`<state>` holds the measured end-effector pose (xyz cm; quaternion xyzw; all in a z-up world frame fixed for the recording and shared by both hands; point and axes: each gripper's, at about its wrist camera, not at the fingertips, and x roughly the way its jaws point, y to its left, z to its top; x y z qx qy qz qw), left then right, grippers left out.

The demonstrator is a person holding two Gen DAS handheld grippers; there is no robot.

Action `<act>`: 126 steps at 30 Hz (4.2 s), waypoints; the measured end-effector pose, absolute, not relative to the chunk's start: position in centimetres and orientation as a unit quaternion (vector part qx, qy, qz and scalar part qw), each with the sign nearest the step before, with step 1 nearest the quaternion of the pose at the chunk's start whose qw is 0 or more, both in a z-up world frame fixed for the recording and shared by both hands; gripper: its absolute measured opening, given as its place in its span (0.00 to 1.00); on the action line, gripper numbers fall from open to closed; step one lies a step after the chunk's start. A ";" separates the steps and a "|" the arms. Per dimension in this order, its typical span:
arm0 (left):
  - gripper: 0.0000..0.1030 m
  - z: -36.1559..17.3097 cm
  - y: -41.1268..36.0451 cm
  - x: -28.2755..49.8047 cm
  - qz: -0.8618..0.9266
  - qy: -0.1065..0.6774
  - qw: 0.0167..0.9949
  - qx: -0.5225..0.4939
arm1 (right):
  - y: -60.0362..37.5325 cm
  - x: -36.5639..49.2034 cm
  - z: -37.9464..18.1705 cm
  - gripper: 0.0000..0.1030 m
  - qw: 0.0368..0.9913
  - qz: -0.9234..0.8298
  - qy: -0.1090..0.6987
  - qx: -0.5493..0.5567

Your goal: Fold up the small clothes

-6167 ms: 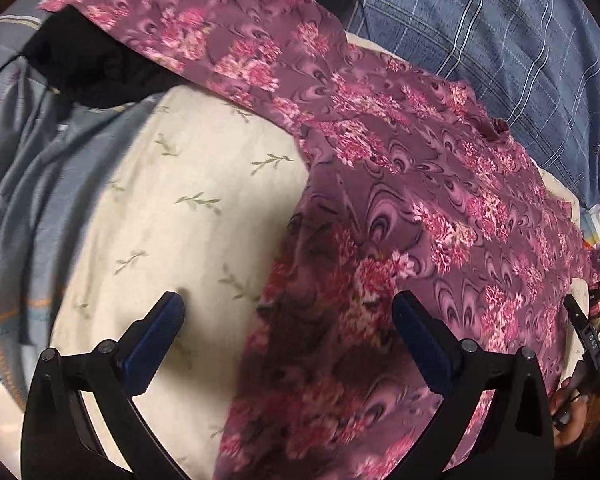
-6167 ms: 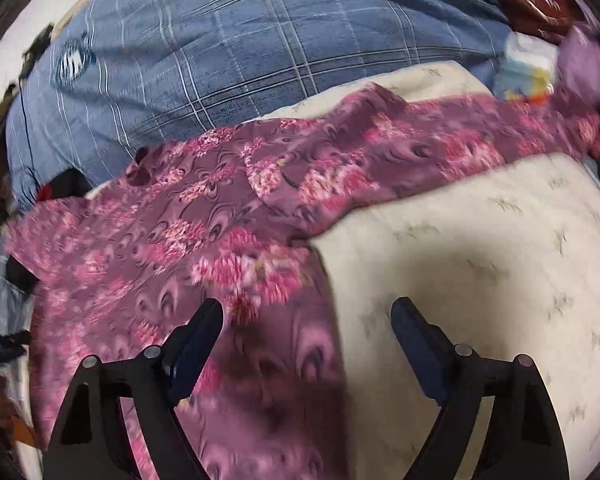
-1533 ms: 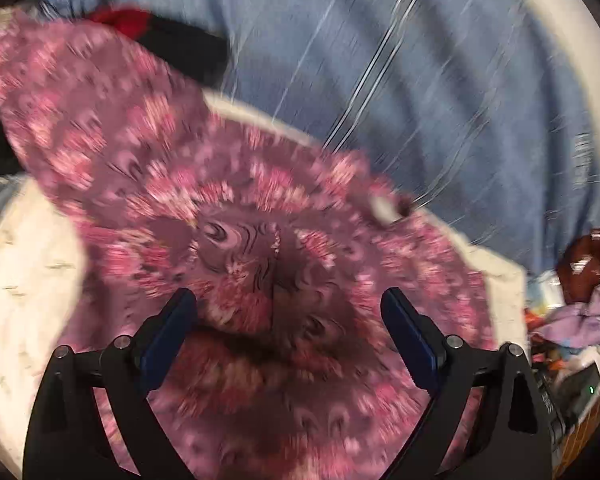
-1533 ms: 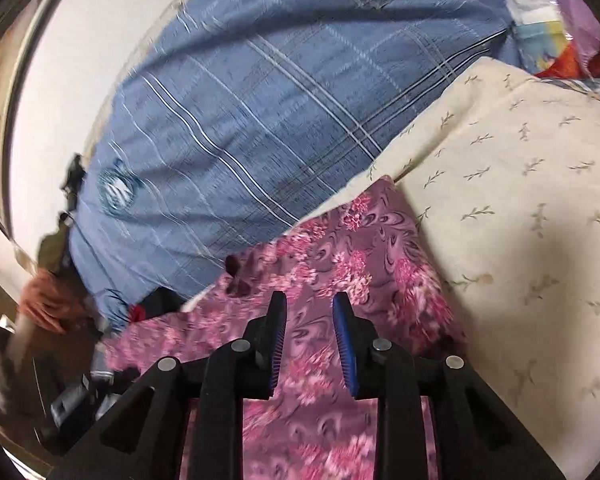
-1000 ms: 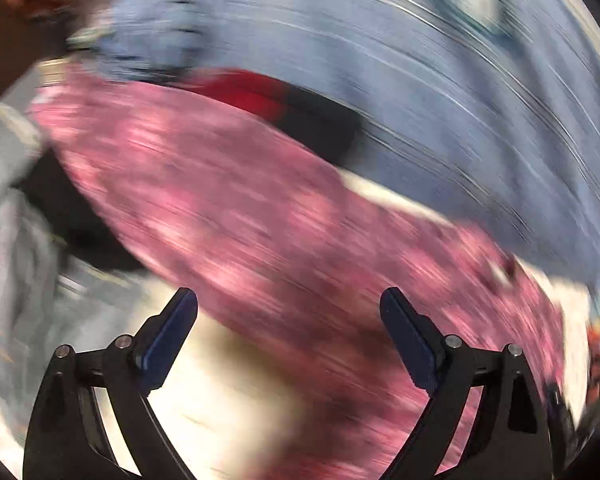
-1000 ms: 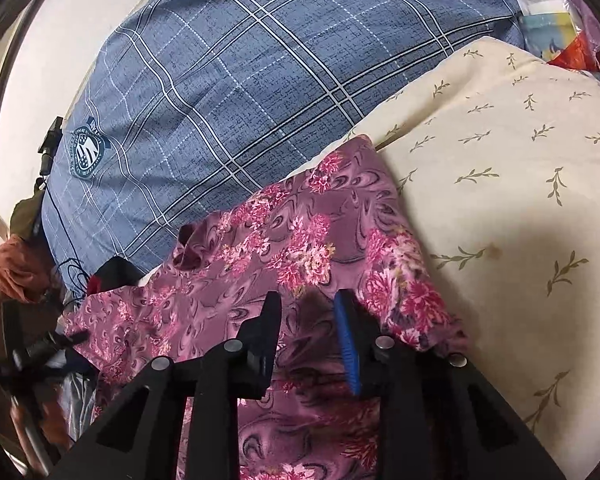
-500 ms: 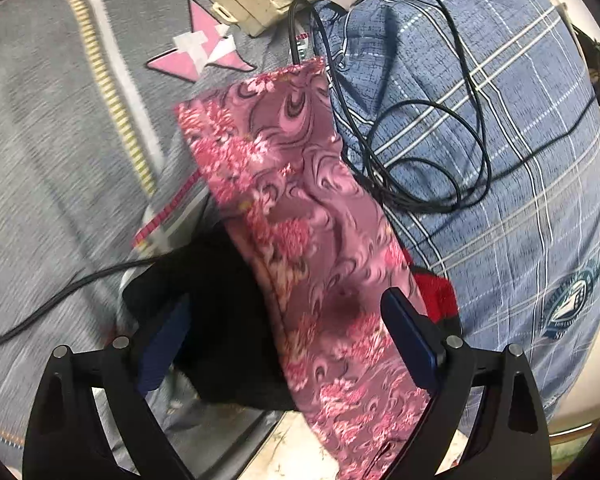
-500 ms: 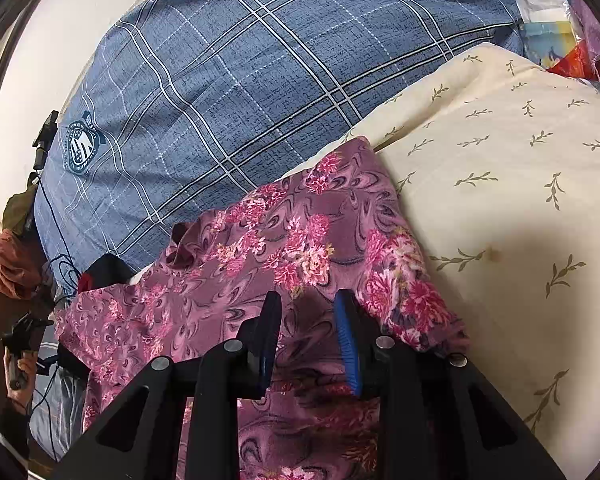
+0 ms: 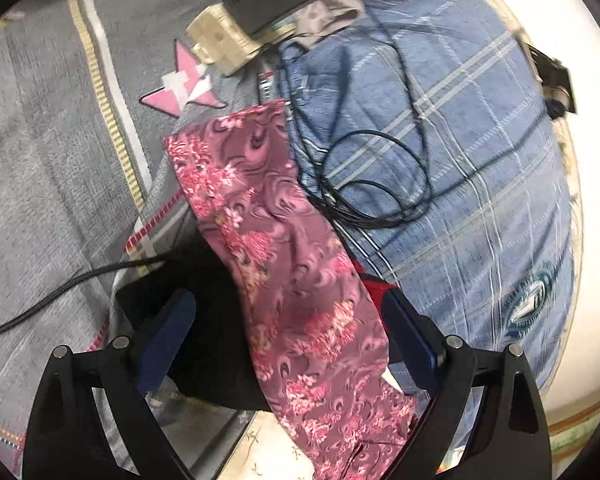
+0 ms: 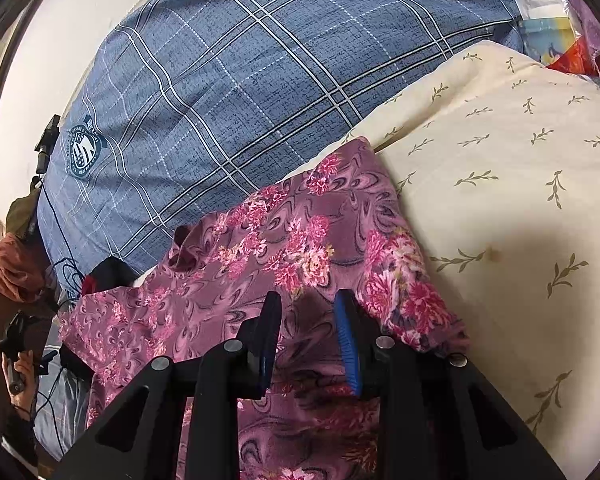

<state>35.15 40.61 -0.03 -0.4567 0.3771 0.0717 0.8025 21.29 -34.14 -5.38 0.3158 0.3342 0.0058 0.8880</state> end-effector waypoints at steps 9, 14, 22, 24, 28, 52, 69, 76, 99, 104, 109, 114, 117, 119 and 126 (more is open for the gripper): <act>0.50 -1.4 41.2 38.1 0.085 0.376 0.815 -0.433 | -34.2 21.2 -5.4 0.29 0.888 0.006 0.333 0.316; 0.04 -1.4 42.0 37.2 0.076 0.376 0.816 -0.432 | -34.2 21.1 -5.4 0.29 0.888 0.007 0.332 0.318; 0.03 3.9 38.1 33.3 0.007 0.335 0.847 -0.413 | -34.3 21.1 -5.4 0.29 0.888 0.008 0.330 0.320; 0.03 5.2 35.4 32.9 -0.021 0.337 0.856 -0.391 | -34.3 21.0 -5.3 0.29 0.888 0.009 0.329 0.321; 0.03 6.7 30.2 32.6 -0.029 0.356 0.875 -0.328 | -34.4 21.0 -5.3 0.29 0.888 0.010 0.328 0.323; 0.60 -1.9 38.0 35.2 0.047 0.371 0.790 -0.486 | -34.2 21.0 -5.5 0.29 0.887 0.011 0.326 0.327; 0.68 -0.8 40.8 35.6 0.085 0.384 0.805 -0.444 | -34.3 20.9 -5.6 0.29 0.887 0.012 0.324 0.329; 0.07 -0.5 39.9 37.2 0.097 0.372 0.813 -0.437 | -34.4 20.9 -5.6 0.29 0.887 0.012 0.323 0.331; 0.06 3.5 4.3 34.9 -0.173 0.425 0.846 -0.272 | -34.8 20.3 -5.8 0.29 0.884 0.023 0.312 0.347; 0.06 -3.3 -3.0 36.4 -0.181 0.510 0.800 -0.260 | -35.0 20.2 -5.9 0.29 0.883 0.027 0.308 0.352; 0.16 -5.7 -5.4 34.9 -0.170 0.541 0.796 -0.212 | -35.2 20.0 -6.0 0.29 0.882 0.030 0.305 0.357; 0.58 -2.9 0.5 31.5 -0.183 0.506 0.799 -0.268 | -34.8 20.6 -5.5 0.29 0.878 0.011 0.335 0.343; 0.67 -1.8 5.8 29.3 -0.122 0.458 0.836 -0.276 | -31.6 22.1 -2.9 0.54 0.887 0.020 0.363 0.285; 0.67 -1.8 8.0 28.7 -0.103 0.442 0.843 -0.290 | -28.7 23.5 -1.4 0.63 0.889 0.062 0.367 0.266; 0.67 -3.5 10.9 29.0 -0.115 0.445 0.814 -0.356 | -15.1 28.2 -0.2 0.68 0.900 0.114 0.420 0.009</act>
